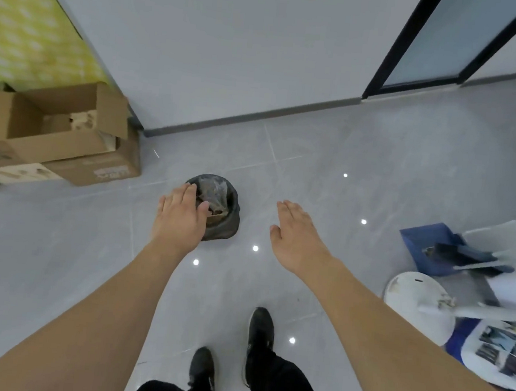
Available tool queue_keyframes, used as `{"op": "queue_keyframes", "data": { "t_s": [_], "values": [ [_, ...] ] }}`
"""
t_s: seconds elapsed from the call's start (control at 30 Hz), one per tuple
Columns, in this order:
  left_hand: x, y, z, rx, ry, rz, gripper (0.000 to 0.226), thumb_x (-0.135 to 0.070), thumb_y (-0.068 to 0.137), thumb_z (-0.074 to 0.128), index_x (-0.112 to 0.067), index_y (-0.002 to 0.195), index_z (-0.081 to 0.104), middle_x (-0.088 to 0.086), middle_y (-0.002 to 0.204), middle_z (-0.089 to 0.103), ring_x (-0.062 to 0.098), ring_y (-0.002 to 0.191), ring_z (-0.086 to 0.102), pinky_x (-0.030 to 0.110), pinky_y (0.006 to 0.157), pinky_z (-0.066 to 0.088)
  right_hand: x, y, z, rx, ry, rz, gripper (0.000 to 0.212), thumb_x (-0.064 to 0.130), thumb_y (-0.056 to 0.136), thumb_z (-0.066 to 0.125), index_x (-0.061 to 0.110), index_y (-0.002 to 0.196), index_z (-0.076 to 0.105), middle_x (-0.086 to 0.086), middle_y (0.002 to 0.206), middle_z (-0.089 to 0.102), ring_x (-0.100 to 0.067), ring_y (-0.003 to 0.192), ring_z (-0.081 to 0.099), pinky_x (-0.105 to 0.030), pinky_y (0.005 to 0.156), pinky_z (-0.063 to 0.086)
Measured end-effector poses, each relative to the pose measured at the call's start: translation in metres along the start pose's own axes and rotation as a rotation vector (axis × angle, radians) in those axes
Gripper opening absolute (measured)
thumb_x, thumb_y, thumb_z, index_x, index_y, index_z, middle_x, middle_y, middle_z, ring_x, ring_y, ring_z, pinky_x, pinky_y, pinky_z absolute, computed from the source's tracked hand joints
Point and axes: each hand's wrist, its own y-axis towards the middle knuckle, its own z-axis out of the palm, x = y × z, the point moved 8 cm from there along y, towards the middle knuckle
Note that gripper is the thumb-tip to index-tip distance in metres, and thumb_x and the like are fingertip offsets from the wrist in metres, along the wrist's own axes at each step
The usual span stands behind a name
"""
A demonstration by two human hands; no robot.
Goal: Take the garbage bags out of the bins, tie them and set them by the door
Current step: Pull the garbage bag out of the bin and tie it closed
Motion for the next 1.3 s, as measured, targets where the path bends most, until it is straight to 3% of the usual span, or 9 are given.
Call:
{"op": "queue_keyframes", "data": {
  "t_s": [0.23, 0.43, 0.53, 0.6, 0.67, 0.87, 1.0, 1.13, 1.3],
  "values": [
    [0.13, 0.103, 0.181, -0.013, -0.086, -0.144, 0.053, -0.034, 0.102, 0.035, -0.003, 0.145, 0.035, 0.017, 0.15, 0.037, 0.033, 0.139, 0.031, 0.05, 0.117, 0.019, -0.046, 0.187, 0.156, 0.068, 0.135, 0.128, 0.055, 0.023, 0.104, 0.029, 0.006, 0.154, 0.012, -0.009, 0.163, 0.01, -0.02, 0.15, 0.007, -0.03, 0.121, 0.005],
    [0.249, 0.154, 0.356, -0.096, -0.291, -0.409, 0.062, -0.044, 0.102, 0.031, -0.003, 0.148, 0.031, 0.017, 0.153, 0.032, 0.034, 0.141, 0.028, 0.047, 0.117, 0.019, -0.093, 0.321, 0.324, 0.012, 0.552, 0.308, 0.05, 0.017, 0.102, 0.032, 0.006, 0.15, 0.025, -0.008, 0.156, 0.027, -0.023, 0.141, 0.028, -0.027, 0.108, 0.023],
    [0.301, 0.167, 0.427, -0.063, -0.617, -0.775, 0.066, -0.053, 0.099, 0.021, -0.01, 0.148, 0.029, 0.015, 0.154, 0.031, 0.035, 0.14, 0.028, 0.049, 0.115, 0.021, -0.119, 0.361, 0.393, -0.015, 0.934, 0.528, 0.053, 0.02, 0.102, 0.037, 0.007, 0.152, 0.025, -0.011, 0.156, 0.031, -0.027, 0.135, 0.037, -0.032, 0.106, 0.029],
    [0.324, 0.168, 0.47, -0.051, -1.055, -1.089, 0.067, -0.058, 0.097, 0.022, -0.017, 0.15, 0.027, 0.009, 0.156, 0.03, 0.033, 0.141, 0.03, 0.046, 0.115, 0.021, -0.131, 0.376, 0.433, 0.009, 1.217, 0.688, 0.052, 0.025, 0.101, 0.042, 0.002, 0.147, 0.032, -0.015, 0.153, 0.036, -0.031, 0.134, 0.041, -0.035, 0.11, 0.03],
    [0.334, 0.175, 0.505, -0.003, -1.427, -1.222, 0.073, -0.062, 0.093, 0.027, -0.018, 0.152, 0.025, 0.008, 0.154, 0.035, 0.034, 0.137, 0.038, 0.044, 0.113, 0.025, -0.139, 0.388, 0.467, 0.025, 1.407, 0.778, 0.051, 0.035, 0.099, 0.043, 0.008, 0.142, 0.04, -0.011, 0.15, 0.041, -0.03, 0.136, 0.04, -0.039, 0.114, 0.03],
    [0.335, 0.186, 0.539, 0.197, -1.873, -1.103, 0.083, -0.058, 0.092, 0.032, 0.003, 0.147, 0.028, 0.02, 0.134, 0.056, 0.043, 0.113, 0.06, 0.057, 0.099, 0.045, -0.136, 0.404, 0.515, 0.074, 1.691, 0.801, 0.047, 0.042, 0.1, 0.036, 0.006, 0.128, 0.046, -0.017, 0.141, 0.05, -0.033, 0.135, 0.043, -0.048, 0.116, 0.026],
    [0.326, 0.179, 0.529, 0.222, -1.85, -1.042, 0.064, -0.046, 0.099, 0.032, 0.01, 0.126, 0.047, 0.024, 0.114, 0.065, 0.039, 0.104, 0.064, 0.05, 0.084, 0.053, -0.127, 0.404, 0.514, 0.073, 1.842, 0.739, 0.049, 0.044, 0.1, 0.035, 0.005, 0.125, 0.052, -0.014, 0.134, 0.057, -0.03, 0.126, 0.053, -0.045, 0.111, 0.035],
    [0.318, 0.173, 0.513, 0.227, -1.781, -1.018, 0.042, -0.033, 0.099, 0.04, 0.002, 0.11, 0.059, 0.015, 0.1, 0.068, 0.028, 0.089, 0.065, 0.039, 0.074, 0.052, -0.128, 0.4, 0.499, -0.045, 1.778, 0.72, 0.034, 0.03, 0.098, 0.045, 0.003, 0.113, 0.061, -0.015, 0.114, 0.067, -0.027, 0.1, 0.065, -0.037, 0.082, 0.053],
    [0.311, 0.174, 0.484, 0.207, -1.717, -1.037, 0.026, -0.02, 0.092, 0.042, -0.008, 0.082, 0.063, 0.002, 0.067, 0.065, 0.015, 0.059, 0.06, 0.019, 0.049, 0.052, -0.128, 0.391, 0.472, -0.144, 1.658, 0.702, 0.015, 0.017, 0.097, 0.052, 0.008, 0.101, 0.062, -0.009, 0.084, 0.067, -0.02, 0.07, 0.064, -0.031, 0.054, 0.049]
  ]
}}
